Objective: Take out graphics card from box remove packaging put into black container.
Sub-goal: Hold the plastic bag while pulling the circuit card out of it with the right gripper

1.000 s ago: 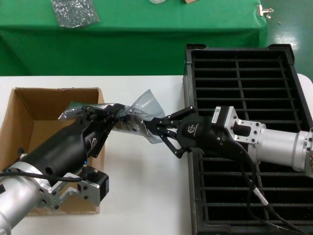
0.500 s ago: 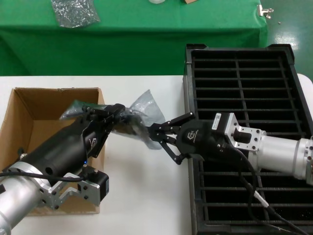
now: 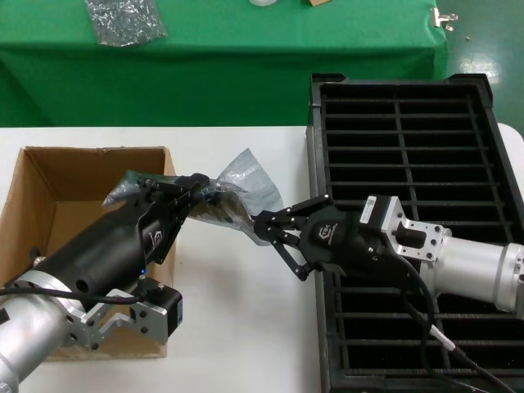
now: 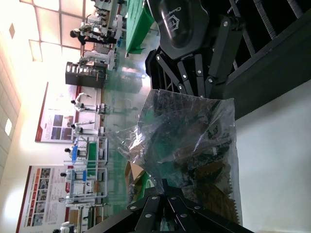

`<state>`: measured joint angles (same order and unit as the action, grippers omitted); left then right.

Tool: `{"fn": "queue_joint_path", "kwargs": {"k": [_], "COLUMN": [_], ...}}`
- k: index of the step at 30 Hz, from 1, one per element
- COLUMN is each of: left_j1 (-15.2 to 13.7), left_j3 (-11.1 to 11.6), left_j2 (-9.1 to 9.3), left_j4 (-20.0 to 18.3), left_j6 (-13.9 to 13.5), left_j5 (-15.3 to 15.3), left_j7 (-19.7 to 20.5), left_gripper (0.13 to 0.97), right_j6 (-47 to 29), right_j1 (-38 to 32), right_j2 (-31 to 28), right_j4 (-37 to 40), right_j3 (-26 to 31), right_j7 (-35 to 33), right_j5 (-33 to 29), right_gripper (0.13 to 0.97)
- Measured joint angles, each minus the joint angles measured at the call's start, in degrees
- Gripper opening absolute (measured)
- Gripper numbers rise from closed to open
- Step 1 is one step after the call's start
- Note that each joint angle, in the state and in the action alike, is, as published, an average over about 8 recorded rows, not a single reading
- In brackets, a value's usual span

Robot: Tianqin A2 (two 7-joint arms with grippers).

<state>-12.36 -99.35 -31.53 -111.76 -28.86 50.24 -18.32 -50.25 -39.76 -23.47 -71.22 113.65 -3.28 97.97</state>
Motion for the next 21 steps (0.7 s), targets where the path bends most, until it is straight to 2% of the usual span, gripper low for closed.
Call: {"fn": "queue_joint_path", "kwargs": {"k": [10,21], "left_j1": [0.0,0.0], "left_j3": [0.0,0.0], "left_j2": [0.0,0.0], "left_j4": [0.0,0.0], "left_j6": [0.0,0.0], "left_j5": [0.0,0.0], "left_j7": [0.0,0.0], "left_gripper": [0.139,0.139], "right_j6": [0.7,1.3], "right_j1": [-0.24,-0.91], "right_j2": [0.42,1.27], "right_j4": [0.99,2.19], "right_j3": [0.03,-0.25], "right_j7": [-0.09,-0.67], "right_j5": [-0.18,0.04], "right_gripper": [0.143,0.24]}}
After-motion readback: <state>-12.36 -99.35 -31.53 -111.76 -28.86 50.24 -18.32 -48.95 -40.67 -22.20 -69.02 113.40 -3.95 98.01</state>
